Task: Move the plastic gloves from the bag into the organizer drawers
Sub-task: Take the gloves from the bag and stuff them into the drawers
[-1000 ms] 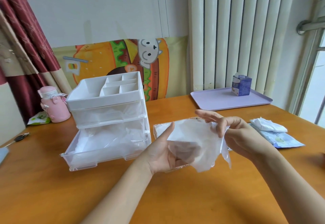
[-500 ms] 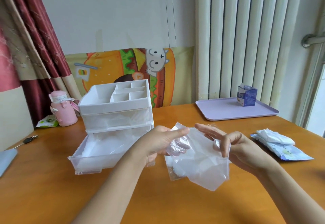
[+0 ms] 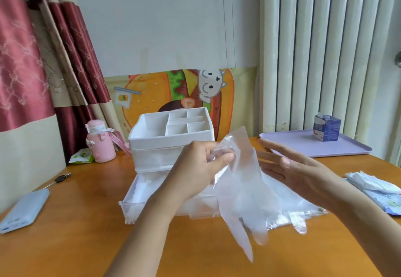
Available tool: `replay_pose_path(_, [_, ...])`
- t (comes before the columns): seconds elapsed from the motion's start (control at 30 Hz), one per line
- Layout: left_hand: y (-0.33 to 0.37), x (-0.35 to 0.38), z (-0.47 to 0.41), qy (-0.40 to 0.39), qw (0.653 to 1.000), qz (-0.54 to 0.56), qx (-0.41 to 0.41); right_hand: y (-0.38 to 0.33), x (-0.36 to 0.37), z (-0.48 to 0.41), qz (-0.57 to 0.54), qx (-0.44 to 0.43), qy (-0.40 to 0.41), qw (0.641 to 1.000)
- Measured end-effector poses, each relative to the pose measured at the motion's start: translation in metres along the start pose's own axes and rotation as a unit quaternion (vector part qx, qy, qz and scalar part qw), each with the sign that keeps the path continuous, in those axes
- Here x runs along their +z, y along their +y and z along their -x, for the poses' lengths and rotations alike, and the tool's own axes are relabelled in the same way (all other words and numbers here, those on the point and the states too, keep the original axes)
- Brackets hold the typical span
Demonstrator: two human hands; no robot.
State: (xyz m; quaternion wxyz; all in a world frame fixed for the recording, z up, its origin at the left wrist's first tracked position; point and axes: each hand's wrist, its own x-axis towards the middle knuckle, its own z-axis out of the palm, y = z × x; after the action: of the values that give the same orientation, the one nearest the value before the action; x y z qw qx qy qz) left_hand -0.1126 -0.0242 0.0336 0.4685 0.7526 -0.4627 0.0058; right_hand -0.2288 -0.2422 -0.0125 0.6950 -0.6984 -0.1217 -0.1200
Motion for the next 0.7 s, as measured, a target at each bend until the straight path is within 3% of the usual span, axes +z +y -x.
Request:
replay_pose_path(0.2, [-0.013,-0.042,0.002,0.019,0.999,0.037,0.004,-0.009,0.042,-0.04,0.185,0.068,-0.049,0.979])
replay_pose_path(0.37, [-0.041,-0.073,0.005,0.091,0.993,-0.003,-0.071,-0.003,0.051,-0.064,0.255,0.072,0.134,0.955])
replay_pose_path(0.47, [-0.061,-0.083,0.004,0.099,0.986,-0.028,-0.133,-0.008,0.06,-0.081,0.306,0.034,0.195,0.931])
replay_pose_path(0.57, [-0.081,-0.093,0.004,0.089,0.97,-0.109,-0.198,-0.012,0.08,-0.102,0.408,-0.018,0.235,0.882])
replay_pose_path(0.7, [-0.098,-0.1,0.003,0.068,0.936,-0.227,-0.261,-0.001,0.105,-0.131,0.618,-0.048,0.237,0.748])
